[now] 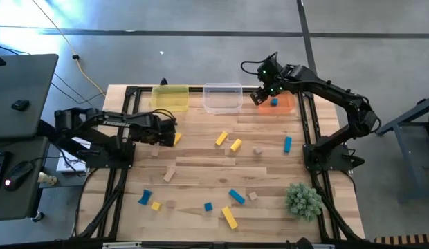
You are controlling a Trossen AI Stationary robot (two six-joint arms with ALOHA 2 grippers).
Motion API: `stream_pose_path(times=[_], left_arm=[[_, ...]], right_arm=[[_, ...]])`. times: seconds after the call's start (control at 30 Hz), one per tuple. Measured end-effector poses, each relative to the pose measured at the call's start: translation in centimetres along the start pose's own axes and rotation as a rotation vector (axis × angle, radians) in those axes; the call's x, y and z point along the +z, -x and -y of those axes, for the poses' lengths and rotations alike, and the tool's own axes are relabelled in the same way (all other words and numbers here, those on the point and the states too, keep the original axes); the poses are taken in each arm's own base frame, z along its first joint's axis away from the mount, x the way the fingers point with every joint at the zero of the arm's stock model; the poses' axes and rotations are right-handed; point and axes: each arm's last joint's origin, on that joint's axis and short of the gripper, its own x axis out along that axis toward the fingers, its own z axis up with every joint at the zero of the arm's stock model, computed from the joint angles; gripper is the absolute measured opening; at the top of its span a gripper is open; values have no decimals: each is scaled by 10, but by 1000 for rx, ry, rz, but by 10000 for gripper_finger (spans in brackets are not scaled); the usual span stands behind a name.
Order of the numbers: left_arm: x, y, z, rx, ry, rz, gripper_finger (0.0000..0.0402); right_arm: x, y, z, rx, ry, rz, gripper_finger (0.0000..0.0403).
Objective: Sort & place blocks by color
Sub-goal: Put the brown block into the yellow bin
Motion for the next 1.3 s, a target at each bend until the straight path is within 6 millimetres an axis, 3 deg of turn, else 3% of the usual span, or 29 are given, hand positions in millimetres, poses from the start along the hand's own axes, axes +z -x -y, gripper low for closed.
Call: stream_pose_path(times=[0.3,0.57,0.77,1.0,1.3], left_arm=[[0,-11,4,53,-7,-45,195],[0,-9,4,38,-35,-50,100],[1,-4,6,18,-85,-47,96],[11,28,17,-112,-145,39,96],[26,73,22,-189,-229,278,96]], right_arm=[[0,0,0,0,62,0,197],[0,0,0,2,73,3,197],[0,0,-2,52,115,-3,197],[0,0,-4,126,115,-11,197],[-1,1,-8,287,38,-53,197]])
